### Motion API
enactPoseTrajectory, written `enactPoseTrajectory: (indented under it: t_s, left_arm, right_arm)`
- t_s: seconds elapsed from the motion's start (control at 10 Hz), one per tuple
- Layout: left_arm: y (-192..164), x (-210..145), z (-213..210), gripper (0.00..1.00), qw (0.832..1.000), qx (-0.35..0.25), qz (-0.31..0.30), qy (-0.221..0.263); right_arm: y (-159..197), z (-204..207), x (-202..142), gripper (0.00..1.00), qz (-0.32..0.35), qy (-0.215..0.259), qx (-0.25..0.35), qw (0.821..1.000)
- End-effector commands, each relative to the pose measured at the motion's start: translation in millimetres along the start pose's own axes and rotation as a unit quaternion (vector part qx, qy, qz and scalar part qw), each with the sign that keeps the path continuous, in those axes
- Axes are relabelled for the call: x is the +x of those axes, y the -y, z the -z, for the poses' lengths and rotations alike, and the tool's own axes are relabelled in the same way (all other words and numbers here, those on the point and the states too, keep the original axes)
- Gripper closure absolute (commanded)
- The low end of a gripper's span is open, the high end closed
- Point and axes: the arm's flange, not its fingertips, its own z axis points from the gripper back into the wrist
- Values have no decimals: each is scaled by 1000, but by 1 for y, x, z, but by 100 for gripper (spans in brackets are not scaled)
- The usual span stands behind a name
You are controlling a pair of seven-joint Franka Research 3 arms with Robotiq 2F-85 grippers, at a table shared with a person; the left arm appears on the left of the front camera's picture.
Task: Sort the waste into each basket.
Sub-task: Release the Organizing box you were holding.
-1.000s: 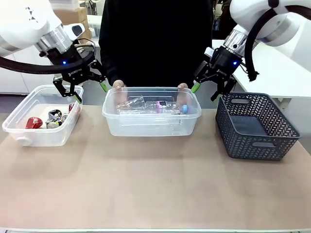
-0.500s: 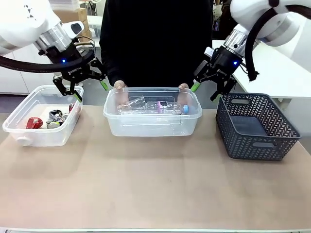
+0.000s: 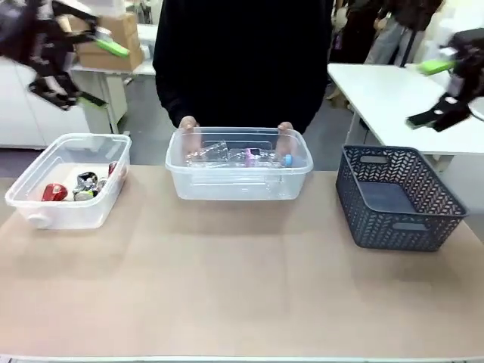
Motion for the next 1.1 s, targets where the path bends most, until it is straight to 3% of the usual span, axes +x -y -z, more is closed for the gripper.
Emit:
enactPoseTrajectory:
  t_s: [0.0,0.1,0.2,0.3,1.0]
  left_arm:
    - [-54,-15,-28,0,991,-119,-34,48]
    - [-72,-19,-40,0,984,-148,-57,80]
    - [-88,-16,-47,0,977,-155,-107,99]
    - [-49,-20,-49,0,991,-117,-42,56]
    - [-49,-20,-49,0,991,-117,-42,56]
  right_arm:
    - [38,-37,-15,0,63,128,135,981]
    - [49,-47,-25,0,65,168,150,972]
    - [59,-51,-31,0,83,234,125,961]
    - [40,-55,-38,0,45,98,113,988]
    - [40,-55,-38,0,45,98,113,988]
